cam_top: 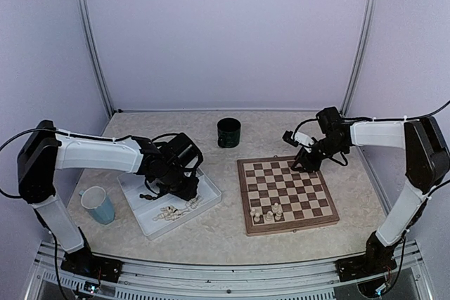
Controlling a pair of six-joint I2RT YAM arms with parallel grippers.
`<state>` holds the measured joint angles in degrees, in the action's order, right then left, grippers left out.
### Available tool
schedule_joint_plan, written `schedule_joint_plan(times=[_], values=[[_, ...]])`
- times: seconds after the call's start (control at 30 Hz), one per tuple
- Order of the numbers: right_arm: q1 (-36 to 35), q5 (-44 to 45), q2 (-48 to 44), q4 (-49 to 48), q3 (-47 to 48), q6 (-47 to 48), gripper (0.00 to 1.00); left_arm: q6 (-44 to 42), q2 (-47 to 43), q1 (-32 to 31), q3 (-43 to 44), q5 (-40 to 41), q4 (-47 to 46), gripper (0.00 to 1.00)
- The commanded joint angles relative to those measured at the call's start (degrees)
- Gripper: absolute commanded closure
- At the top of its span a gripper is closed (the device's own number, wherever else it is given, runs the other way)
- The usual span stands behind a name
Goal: Set up the chess pieces on the board
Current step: Move the chess pile into the storage box, then pick up the king from the storage box.
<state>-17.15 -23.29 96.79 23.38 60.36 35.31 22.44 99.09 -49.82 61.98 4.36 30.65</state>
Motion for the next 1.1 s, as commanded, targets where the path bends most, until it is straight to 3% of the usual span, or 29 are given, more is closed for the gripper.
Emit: schedule_joint_plan(times=[0.0,0.27,0.4,0.87,1.07], values=[[-1.31,-7.22,-3.48,1.84,2.73,-0.87,0.55,-4.78,-4.79,3.22,1.24,-3.46,0.36,0.72],[-9.68,-5.28,-2.28,3.96,8.91,1.64,0.55,-6.42,-6.87,6.33,-1.7,-8.41,-0.83,0.76],[-11.63,-5.14,0.13,3.85,10.73,0.74,0.56,-4.53,-5.9,3.96,-2.26,-6.85,-1.72,0.7],[-12.82,-3.48,0.07,2.64,8.7,0.17,0.56,-4.32,0.26,3.13,-3.88,-5.36,-2.8,0.71],[-12.82,-3.23,0.15,1.97,7.88,0.25,0.56,-4.79,3.94,2.01,-3.01,-4.56,-3.37,0.75]])
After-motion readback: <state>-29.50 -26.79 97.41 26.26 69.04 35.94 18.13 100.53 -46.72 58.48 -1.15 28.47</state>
